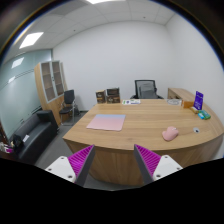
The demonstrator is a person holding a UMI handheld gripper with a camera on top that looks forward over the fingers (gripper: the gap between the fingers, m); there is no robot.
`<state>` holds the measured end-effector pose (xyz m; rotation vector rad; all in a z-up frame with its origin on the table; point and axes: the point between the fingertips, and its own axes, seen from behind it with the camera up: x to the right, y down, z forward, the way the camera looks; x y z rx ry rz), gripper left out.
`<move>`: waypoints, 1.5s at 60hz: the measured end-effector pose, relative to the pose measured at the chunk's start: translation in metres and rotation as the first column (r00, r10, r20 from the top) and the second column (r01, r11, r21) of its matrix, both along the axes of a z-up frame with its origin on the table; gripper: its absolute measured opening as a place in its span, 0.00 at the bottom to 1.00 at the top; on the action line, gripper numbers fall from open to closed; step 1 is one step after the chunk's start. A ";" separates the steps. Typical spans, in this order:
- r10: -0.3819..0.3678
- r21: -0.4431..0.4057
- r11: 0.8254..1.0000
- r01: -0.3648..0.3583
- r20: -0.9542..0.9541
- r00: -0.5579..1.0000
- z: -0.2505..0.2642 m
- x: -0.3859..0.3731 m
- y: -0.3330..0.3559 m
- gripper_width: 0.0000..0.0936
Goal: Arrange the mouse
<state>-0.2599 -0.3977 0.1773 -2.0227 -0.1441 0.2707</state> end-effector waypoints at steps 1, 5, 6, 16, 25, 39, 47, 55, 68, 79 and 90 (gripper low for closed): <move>-0.014 0.003 1.000 0.014 -0.002 1.000 -0.001 0.003 0.003 0.87; -0.065 -0.016 0.998 0.065 -0.010 0.998 -0.012 0.029 0.008 0.87; -0.077 -0.022 0.997 0.077 -0.009 0.997 -0.015 0.037 0.009 0.87; -0.155 -0.024 0.987 0.156 0.032 0.987 -0.046 0.117 0.038 0.87; -0.177 -0.033 0.983 0.179 0.041 0.983 -0.079 0.176 0.088 0.86; -0.187 -0.083 0.979 0.187 0.019 0.982 -0.129 0.243 0.178 0.86; -0.171 -0.110 0.979 0.170 -0.002 0.985 -0.148 0.260 0.214 0.86; -0.162 -0.138 0.977 0.161 0.005 0.987 -0.165 0.270 0.234 0.87; -0.143 -0.156 0.978 0.140 -0.004 0.990 -0.171 0.265 0.269 0.87; -0.102 -0.167 0.981 0.101 0.002 0.995 -0.178 0.247 0.299 0.87; -0.081 -0.146 0.986 0.085 0.033 0.996 -0.182 0.239 0.316 0.84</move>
